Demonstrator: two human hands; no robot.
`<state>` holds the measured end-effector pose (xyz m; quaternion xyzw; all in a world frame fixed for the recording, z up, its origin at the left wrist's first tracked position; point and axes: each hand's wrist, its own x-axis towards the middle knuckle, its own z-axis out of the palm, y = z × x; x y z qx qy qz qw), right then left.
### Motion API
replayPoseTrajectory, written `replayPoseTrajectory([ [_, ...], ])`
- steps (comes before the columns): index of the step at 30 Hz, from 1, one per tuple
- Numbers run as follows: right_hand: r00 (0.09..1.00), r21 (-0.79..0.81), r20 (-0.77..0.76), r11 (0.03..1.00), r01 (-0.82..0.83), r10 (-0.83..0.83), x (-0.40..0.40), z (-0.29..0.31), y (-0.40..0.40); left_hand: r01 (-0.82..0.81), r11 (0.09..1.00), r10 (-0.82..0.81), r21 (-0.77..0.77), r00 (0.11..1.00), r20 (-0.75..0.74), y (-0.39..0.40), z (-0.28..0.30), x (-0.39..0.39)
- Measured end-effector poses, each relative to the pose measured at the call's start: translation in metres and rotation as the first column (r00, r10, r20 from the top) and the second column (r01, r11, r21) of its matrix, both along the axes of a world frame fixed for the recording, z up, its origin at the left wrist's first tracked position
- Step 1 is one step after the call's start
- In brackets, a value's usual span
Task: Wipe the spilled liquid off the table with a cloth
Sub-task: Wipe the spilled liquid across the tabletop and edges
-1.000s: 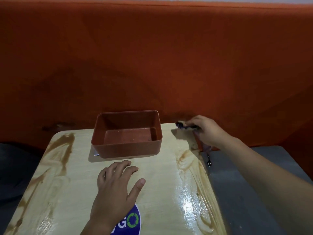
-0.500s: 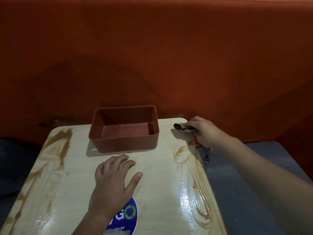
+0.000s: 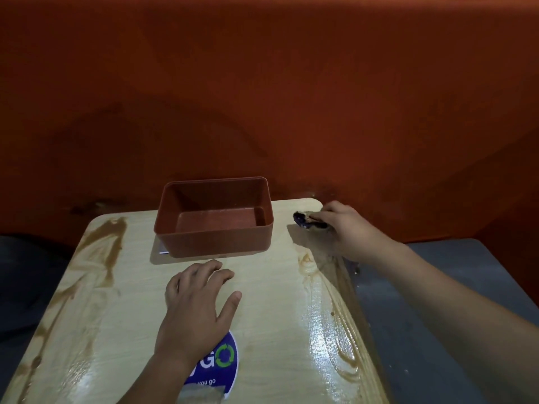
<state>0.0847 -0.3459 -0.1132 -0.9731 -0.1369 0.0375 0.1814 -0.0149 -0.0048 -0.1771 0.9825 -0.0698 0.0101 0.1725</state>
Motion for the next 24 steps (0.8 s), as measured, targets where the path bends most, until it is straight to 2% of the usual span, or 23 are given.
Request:
replayPoseTrajectory([
  [2, 1.000, -0.084, 0.017, 0.996, 0.004, -0.002, 0.001, -0.005, 0.021, 0.000, 1.000, 0.000, 0.005, 1.000, 0.000, 0.001, -0.002, 0.000],
  [4, 0.997, -0.187, 0.037, 0.981, -0.057, 0.065, -0.016, -0.013, 0.033, 0.006, 1.000, -0.006, 0.005, 1.000, 0.010, 0.001, -0.003, 0.000],
  [6, 0.986, -0.169, 0.042, 0.974, -0.154, 0.163, -0.039, -0.019, 0.027, 0.004, 1.000, -0.004, -0.006, 1.000, 0.015, 0.001, -0.002, 0.000],
  [9, 0.943, -0.059, -0.098, 0.944, -0.326, 0.319, -0.056, -0.011, 0.005, 0.006, 1.000, -0.006, -0.006, 1.000, 0.012, 0.001, 0.000, 0.000],
  [11, 0.935, 0.045, -0.200, 0.956, -0.290, 0.293, -0.042, 0.002, -0.008, 0.012, 1.000, -0.012, -0.008, 1.000, 0.019, 0.000, 0.000, 0.000],
  [12, 0.950, 0.083, -0.198, 0.970, -0.230, 0.242, -0.032, 0.006, -0.013, 0.016, 1.000, -0.016, -0.007, 1.000, 0.023, 0.000, 0.000, 0.000],
  [14, 0.984, 0.103, -0.115, 0.986, -0.127, 0.139, -0.017, 0.005, -0.010, 0.016, 1.000, -0.016, -0.008, 0.999, 0.029, 0.001, 0.000, 0.000],
  [17, 0.998, 0.033, -0.017, 0.997, -0.067, 0.067, -0.021, -0.011, 0.002, 0.021, 1.000, -0.020, -0.007, 0.999, 0.043, 0.001, -0.002, -0.001],
  [20, 0.988, 0.022, -0.020, 0.988, -0.156, 0.156, -0.046, -0.019, -0.005, 0.034, 0.999, -0.034, -0.003, 0.998, 0.054, 0.002, -0.004, 0.000],
  [22, 0.959, 0.047, -0.131, 0.968, -0.247, 0.252, -0.061, -0.011, -0.020, 0.031, 0.999, -0.031, -0.006, 0.997, 0.064, 0.002, -0.005, 0.000],
  [24, 0.939, 0.095, -0.228, 0.965, -0.244, 0.259, -0.061, -0.001, -0.033, 0.031, 0.999, -0.030, -0.010, 0.998, 0.061, 0.002, -0.005, 0.000],
])
